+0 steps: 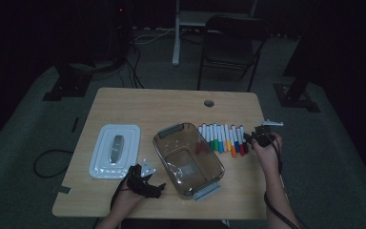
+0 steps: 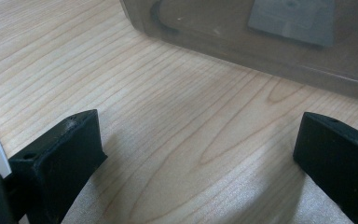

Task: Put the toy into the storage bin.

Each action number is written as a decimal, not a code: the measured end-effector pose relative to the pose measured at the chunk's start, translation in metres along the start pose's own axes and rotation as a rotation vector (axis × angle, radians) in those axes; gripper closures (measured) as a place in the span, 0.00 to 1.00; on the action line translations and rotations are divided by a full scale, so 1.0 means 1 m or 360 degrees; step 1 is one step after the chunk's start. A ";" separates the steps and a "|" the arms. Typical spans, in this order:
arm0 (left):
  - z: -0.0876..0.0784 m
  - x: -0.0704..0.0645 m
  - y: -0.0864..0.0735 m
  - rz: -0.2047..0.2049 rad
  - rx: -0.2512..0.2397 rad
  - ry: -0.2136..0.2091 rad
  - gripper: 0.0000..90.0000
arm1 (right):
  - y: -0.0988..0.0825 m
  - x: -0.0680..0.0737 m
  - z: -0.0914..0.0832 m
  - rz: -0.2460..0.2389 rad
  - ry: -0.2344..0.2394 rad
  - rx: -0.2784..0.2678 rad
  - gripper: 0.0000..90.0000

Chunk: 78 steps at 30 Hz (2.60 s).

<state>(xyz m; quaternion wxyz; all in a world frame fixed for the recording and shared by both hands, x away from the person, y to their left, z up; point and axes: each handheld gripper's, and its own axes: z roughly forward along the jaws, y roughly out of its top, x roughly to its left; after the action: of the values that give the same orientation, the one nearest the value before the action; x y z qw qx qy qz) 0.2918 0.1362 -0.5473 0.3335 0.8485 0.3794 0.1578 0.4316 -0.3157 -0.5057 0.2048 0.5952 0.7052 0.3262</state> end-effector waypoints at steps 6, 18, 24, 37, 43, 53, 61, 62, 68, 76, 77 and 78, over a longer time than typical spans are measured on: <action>0.000 0.000 0.000 0.0000 0.0001 -0.0001 0.02 | -0.002 -0.003 0.013 -0.0020 -0.0007 0.0078 0.73; 0.000 0.000 0.000 -0.0001 0.0000 -0.0002 0.02 | -0.009 -0.008 0.026 0.0024 -0.0027 0.0150 0.77; 0.000 0.000 0.000 0.0000 0.0000 -0.0002 0.02 | -0.009 -0.009 0.025 0.0041 -0.0034 0.0158 0.85; 0.000 0.000 0.000 0.0000 0.0000 -0.0001 0.02 | 0.000 -0.009 0.001 0.0121 0.0014 0.0159 0.85; 0.000 0.000 0.000 0.0000 0.0000 -0.0001 0.02 | 0.003 -0.003 -0.012 0.0117 0.0050 0.0139 0.85; 0.000 0.000 0.000 0.0000 0.0000 -0.0001 0.02 | 0.022 0.035 -0.058 0.0005 0.0078 0.0004 0.85; 0.000 0.000 0.000 0.0003 -0.0001 0.0002 0.02 | 0.035 0.074 -0.094 -0.0031 0.0220 -0.0091 0.85; 0.000 0.000 0.000 0.0002 -0.0001 0.0001 0.02 | 0.037 0.079 -0.099 -0.0036 0.0239 -0.0105 0.85; 0.000 0.000 0.000 0.0003 0.0001 -0.0001 0.02 | 0.042 0.115 -0.121 -0.0115 0.0356 -0.0143 0.85; 0.000 0.000 0.000 0.0003 0.0002 -0.0001 0.02 | 0.043 0.167 -0.142 -0.0293 0.0480 -0.0156 0.85; 0.000 0.000 0.000 0.0004 0.0004 -0.0002 0.02 | 0.043 0.173 -0.143 -0.0311 0.0500 -0.0150 0.85; 0.000 0.000 0.000 0.0007 0.0006 -0.0003 0.02 | 0.043 0.179 -0.145 -0.0330 0.0512 -0.0140 0.85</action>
<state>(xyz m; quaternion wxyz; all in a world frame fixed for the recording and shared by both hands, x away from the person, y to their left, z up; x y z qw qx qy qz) 0.2920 0.1367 -0.5469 0.3318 0.8501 0.3776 0.1570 0.3265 -0.1691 -0.3561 0.1479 0.4501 0.7714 0.4249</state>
